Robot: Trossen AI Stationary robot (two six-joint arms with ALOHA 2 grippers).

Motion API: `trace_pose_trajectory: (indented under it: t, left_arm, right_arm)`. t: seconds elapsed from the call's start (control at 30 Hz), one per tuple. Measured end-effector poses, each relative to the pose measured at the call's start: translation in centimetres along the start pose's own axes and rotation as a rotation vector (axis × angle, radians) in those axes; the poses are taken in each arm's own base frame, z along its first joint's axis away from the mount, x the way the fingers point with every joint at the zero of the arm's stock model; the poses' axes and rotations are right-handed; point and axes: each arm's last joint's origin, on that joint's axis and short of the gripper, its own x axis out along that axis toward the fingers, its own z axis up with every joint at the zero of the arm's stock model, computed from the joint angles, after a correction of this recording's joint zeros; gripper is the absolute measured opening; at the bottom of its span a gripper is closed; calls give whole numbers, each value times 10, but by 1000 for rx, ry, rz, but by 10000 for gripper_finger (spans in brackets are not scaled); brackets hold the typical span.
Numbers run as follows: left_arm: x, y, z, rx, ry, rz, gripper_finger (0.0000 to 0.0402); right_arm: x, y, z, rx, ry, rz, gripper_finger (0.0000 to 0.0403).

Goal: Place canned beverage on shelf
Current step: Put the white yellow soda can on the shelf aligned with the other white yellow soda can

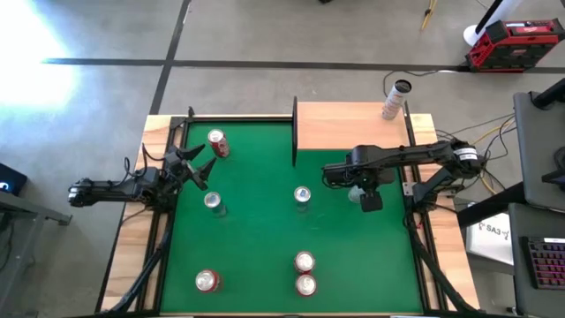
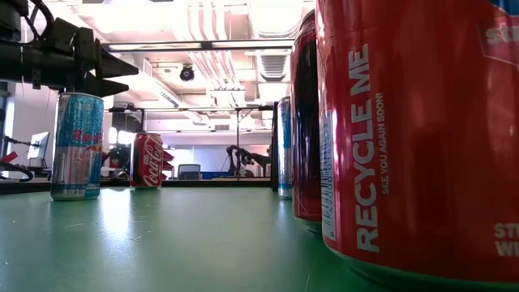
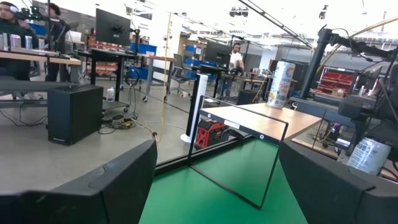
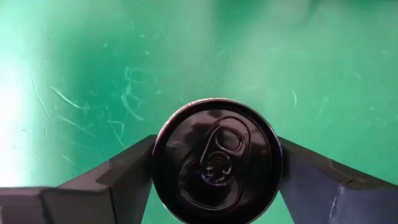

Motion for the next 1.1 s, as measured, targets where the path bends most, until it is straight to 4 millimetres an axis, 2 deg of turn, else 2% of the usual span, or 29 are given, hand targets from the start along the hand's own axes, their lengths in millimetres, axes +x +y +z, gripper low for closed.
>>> trace_pose_trajectory:
  t: [0.33, 0.67, 0.87, 1.1]
  left_arm:
    - [0, 0, 0, 0, 0, 0, 324]
    - [0, 0, 0, 0, 0, 0, 324]
    - [0, 0, 0, 0, 0, 0, 324]
    - [0, 0, 0, 0, 0, 0, 324]
  right_arm:
    - [-5, 0, -2, -154, 32, 14, 290]
    - [-5, 1, -1, -302, 21, 39, 392]
    - [-6, 3, -1, -576, -4, 90, 397]
    - [-9, 4, 2, -1049, -29, 160, 400]
